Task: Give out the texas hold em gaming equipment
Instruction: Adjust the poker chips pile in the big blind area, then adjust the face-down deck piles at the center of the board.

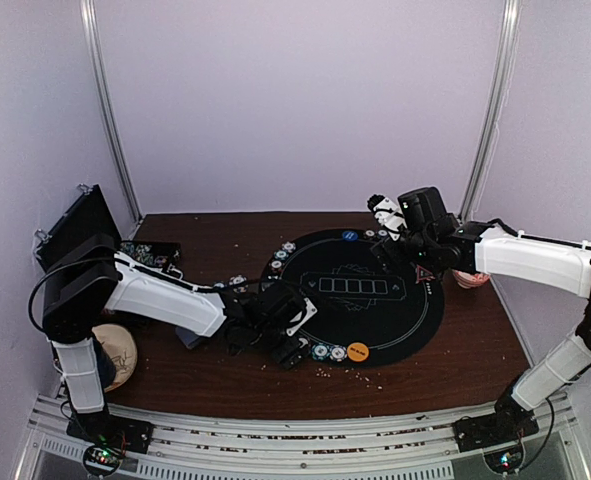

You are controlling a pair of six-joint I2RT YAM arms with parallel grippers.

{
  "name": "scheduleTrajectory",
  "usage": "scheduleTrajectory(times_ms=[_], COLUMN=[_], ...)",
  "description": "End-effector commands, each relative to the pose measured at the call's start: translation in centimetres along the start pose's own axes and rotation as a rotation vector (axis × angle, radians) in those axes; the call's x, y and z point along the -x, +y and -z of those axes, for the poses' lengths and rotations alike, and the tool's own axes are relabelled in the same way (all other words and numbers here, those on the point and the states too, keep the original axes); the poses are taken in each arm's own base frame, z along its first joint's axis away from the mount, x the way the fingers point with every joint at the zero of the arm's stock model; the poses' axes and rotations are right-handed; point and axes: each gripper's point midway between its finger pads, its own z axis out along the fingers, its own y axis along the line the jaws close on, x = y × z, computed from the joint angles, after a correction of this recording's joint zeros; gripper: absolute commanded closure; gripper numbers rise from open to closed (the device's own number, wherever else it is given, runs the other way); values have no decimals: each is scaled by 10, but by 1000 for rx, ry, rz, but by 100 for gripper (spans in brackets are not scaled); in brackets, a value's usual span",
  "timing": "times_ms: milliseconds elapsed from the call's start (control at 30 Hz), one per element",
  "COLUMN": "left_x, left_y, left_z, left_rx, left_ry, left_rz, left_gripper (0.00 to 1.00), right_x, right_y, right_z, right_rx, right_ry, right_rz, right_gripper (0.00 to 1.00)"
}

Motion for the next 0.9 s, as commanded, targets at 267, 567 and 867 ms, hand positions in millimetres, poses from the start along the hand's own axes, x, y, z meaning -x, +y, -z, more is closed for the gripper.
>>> scheduleTrajectory(times_ms=[267, 567, 867], left_x=[14, -6, -21], left_y=[39, 70, 120], left_z=[68, 127, 184], left_rx=[91, 111, 98], left_ry=[-68, -109, -114], left_rz=[106, 231, 296], left_gripper=[2, 2, 2], right_x=[5, 6, 13], right_y=[-4, 4, 24], right_z=[8, 8, 13], right_rx=[7, 46, 119], right_ry=[-24, -19, -38], right_rz=[-10, -9, 3], right_gripper=[0, 0, 0])
